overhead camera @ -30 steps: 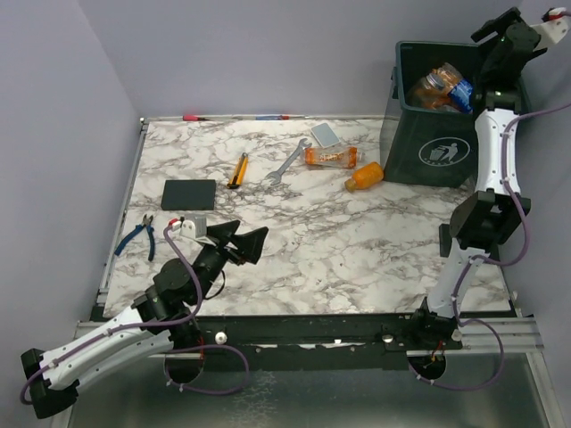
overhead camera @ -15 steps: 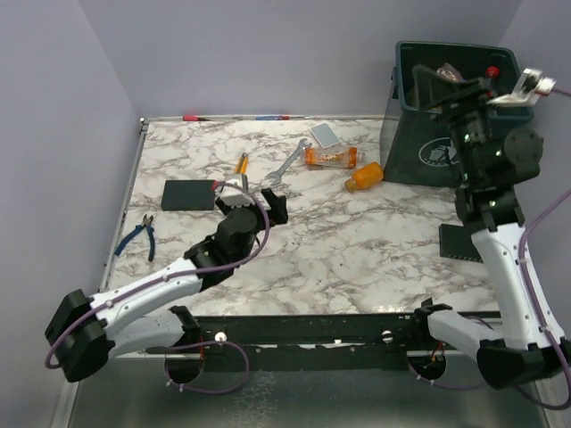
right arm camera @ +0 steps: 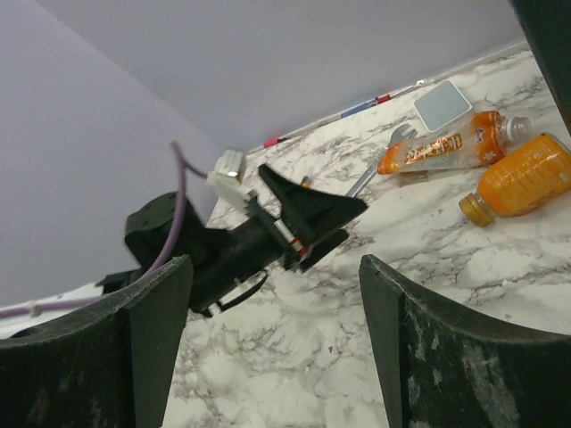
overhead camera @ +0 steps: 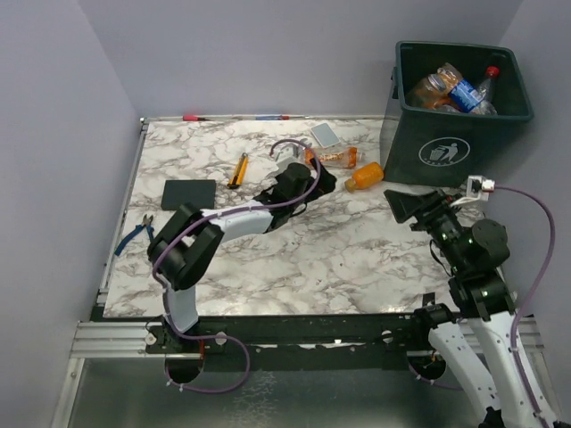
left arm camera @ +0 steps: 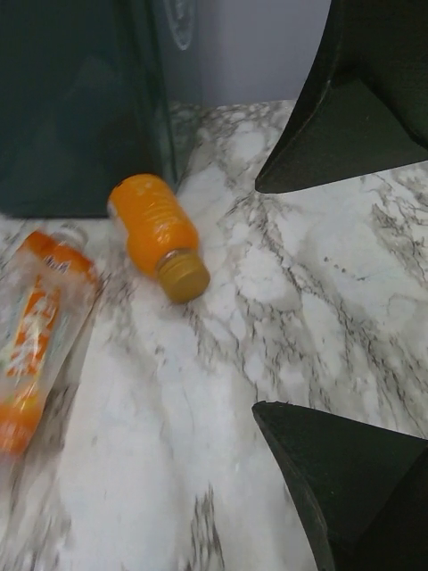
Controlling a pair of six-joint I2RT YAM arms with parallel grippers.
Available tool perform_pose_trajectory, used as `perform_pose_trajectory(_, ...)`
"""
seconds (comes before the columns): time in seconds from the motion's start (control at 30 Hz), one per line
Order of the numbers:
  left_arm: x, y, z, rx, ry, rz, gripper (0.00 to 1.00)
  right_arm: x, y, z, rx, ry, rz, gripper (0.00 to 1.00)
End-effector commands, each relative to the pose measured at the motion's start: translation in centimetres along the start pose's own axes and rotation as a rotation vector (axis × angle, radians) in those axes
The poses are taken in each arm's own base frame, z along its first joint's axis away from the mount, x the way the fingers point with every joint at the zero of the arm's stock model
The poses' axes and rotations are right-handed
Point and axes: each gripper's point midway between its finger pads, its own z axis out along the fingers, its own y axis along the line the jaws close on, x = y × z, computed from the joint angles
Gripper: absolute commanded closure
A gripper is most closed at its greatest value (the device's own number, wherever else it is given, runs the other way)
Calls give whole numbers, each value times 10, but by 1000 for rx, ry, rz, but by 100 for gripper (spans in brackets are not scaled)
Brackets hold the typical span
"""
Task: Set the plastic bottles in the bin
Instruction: Pick up the plastic bottle at the center of the board.
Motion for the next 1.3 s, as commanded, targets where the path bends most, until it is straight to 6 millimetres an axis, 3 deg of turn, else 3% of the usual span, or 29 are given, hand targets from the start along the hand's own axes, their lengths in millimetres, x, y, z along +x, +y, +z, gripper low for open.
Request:
perform_pose_trajectory(0.0,39,-52,23,204,115,212,1,34,-21,-33,77,73,48,22)
perform_pose_trajectory(0.2,58,-38,58,299,177,825,1,43,-24,-62,93,82,46,22)
perform_pose_trajectory(0.43,78,-29,85,395,222,1145,1,47,-19,-79,96,123,39,22)
perform_pose_trajectory(0.67,95,-32,110,465,241,1229,4,42,-14,-95,108,122,34,22)
perform_pose_trajectory(0.87,97,-29,134,450,233,1218,15,41,-14,-106,127,119,45,22)
perform_pose_trajectory(1.07,107,-23,151,441,248,1190,34,42,-17,-114,145,115,51,22)
perform_pose_trajectory(1.27,117,-15,150,444,275,1164,59,38,-18,-115,157,101,37,22)
